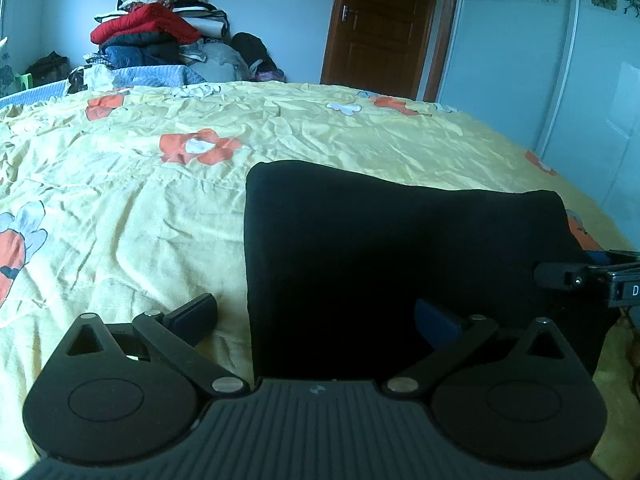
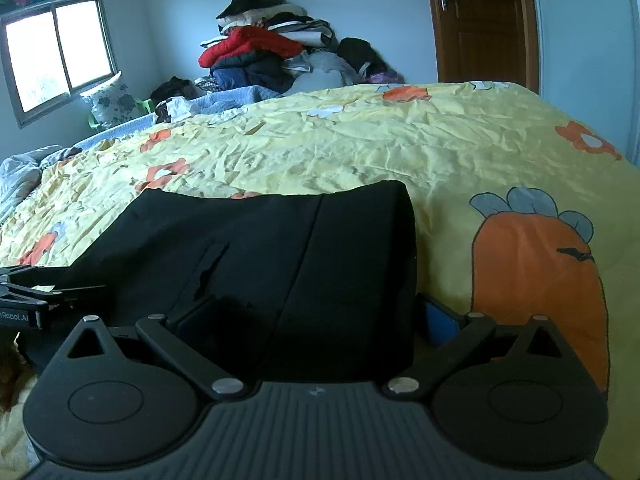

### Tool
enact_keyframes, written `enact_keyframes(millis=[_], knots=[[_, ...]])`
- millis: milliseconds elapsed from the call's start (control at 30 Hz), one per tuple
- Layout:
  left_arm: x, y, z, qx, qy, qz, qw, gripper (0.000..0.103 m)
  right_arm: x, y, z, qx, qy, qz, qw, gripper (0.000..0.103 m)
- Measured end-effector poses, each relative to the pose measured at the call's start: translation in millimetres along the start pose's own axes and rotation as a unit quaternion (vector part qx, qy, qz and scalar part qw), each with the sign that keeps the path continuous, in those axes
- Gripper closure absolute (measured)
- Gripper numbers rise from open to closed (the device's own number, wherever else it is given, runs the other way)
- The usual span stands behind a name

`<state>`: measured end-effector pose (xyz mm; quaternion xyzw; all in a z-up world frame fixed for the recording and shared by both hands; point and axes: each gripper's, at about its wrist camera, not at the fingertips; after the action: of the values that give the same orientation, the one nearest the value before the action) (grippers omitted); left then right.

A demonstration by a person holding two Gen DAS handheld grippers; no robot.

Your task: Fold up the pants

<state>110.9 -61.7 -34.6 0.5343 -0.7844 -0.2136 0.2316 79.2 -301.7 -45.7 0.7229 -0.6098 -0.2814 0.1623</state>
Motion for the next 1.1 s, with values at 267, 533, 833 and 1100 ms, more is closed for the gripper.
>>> enact_keyframes(millis=[267, 533, 833, 1100], knots=[[0.4, -0.3, -0.2, 0.001, 0.002, 0.002, 1.0, 0.0, 0.9, 0.0, -0.9, 0.001, -0.002, -0.004, 1.0, 0.0], [0.7, 0.5, -0.1, 0.0, 0.002, 0.002, 1.0, 0.0, 0.0, 0.6, -0.4, 0.001, -0.002, -0.004, 1.0, 0.0], [0.6, 0.5, -0.1, 0.0, 0.003, 0.002, 1.0, 0.0, 0.8, 0.5, -0.7, 0.0, -0.002, -0.004, 1.0, 0.0], [0.5, 0.4, -0.1, 0.0, 0.003, 0.002, 1.0, 0.0, 0.8, 0.4, -0.7, 0.001, -0.002, -0.004, 1.0, 0.0]])
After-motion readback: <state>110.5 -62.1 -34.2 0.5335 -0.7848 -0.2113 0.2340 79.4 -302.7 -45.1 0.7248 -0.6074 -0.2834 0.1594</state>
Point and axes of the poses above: each gripper's, at about its wrist camera, not at the fingertips, and y roughly against the way its jaws point, x to its right, z to its underside, and after that the axes turned 3 degrees about z, right-handed
